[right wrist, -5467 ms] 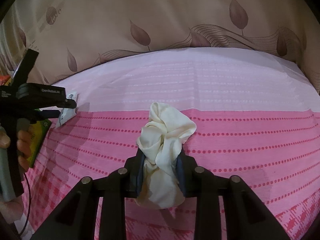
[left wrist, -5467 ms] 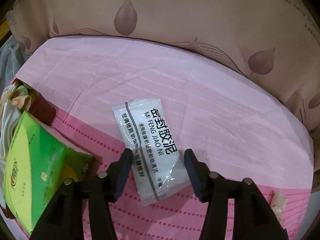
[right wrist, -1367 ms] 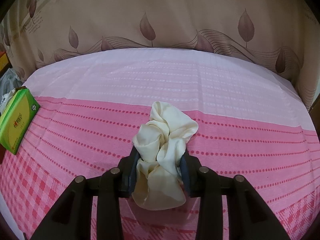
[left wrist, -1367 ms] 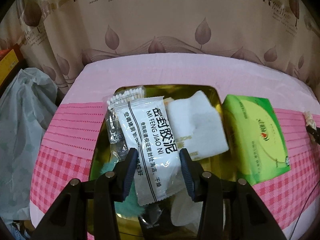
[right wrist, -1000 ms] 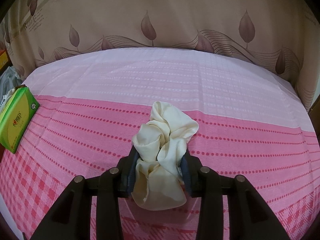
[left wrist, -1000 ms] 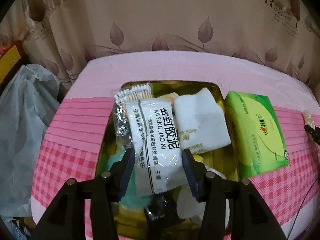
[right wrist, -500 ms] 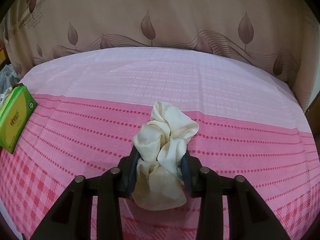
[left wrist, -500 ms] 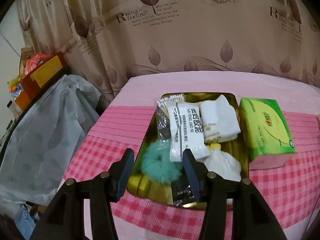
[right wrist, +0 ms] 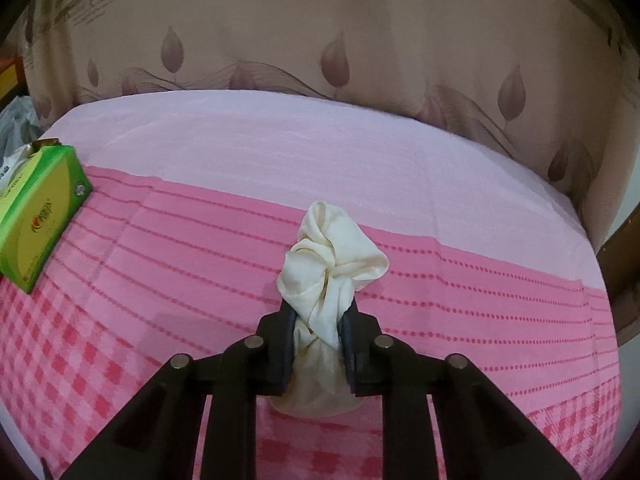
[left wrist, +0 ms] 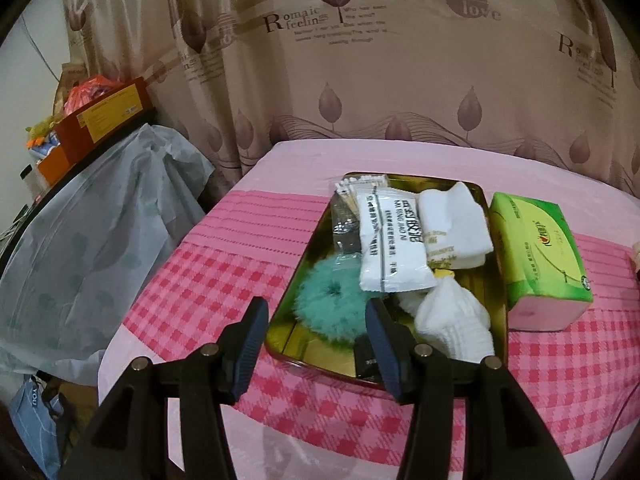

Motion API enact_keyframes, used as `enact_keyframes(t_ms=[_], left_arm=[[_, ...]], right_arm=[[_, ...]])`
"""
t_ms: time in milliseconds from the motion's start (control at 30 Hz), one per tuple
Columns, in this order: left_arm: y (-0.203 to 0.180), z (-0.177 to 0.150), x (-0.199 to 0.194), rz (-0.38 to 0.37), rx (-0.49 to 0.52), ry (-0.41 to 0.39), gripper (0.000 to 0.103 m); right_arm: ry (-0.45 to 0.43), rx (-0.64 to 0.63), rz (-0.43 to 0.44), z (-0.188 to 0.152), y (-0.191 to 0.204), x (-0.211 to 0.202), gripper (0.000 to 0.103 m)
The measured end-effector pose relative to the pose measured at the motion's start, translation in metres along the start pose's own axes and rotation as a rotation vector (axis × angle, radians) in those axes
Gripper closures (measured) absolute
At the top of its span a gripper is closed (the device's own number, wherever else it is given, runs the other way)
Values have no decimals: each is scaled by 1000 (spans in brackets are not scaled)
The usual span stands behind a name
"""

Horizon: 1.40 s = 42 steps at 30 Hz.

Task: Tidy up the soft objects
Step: 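Carry the beige scrunchie into the gold tin and open the right tool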

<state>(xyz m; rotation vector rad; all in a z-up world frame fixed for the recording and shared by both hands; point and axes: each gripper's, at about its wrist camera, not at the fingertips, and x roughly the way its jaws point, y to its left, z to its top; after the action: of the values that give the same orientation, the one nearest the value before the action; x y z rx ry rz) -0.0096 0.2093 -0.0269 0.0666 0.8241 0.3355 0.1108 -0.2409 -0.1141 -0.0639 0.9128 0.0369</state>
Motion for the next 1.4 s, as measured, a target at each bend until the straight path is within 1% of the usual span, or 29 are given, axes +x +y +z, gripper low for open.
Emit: enact_keyframes(t_ms=[167,333,500,633,733,767,867,1000,1067,1167,1300,1400], left_arm=[[7,0,1,5,-21,-4,51],[13,-1,1,7,-40,-10,51],[19,-2,4,5,-62,0,51],[23,-2,3,12,-76,-6,51],[27,-2,4,18,-91,-3,51],[29,-2,4,20,-95,-2,51],[34,-1,4,27,-113,-4,51],[39,-1,4,32,-136,1,51],[40,-1,5,33,-144,3,51],[41,-1,6,30,-147,3,51],[43,-1,6,28,-151,9,51],[43,-1,8,26,-152,12,51]], right_arm=[[-19,-34,15,6,20,-11,85],[-42,-73,43,18,50,-26,85],[-70,-112,106,31,85,-43,85],[-104,-148,191,45,123,-61,85],[-133,-213,290,59,172,-77,85],[-135,-226,311,61,183,-80,85],[-143,-280,415,71,235,-88,85],[-125,-307,498,80,283,-85,85],[-123,-325,502,84,305,-81,85],[-108,-338,494,89,326,-69,85],[-79,-328,472,94,338,-50,83],[-62,-322,455,93,345,-38,75]])
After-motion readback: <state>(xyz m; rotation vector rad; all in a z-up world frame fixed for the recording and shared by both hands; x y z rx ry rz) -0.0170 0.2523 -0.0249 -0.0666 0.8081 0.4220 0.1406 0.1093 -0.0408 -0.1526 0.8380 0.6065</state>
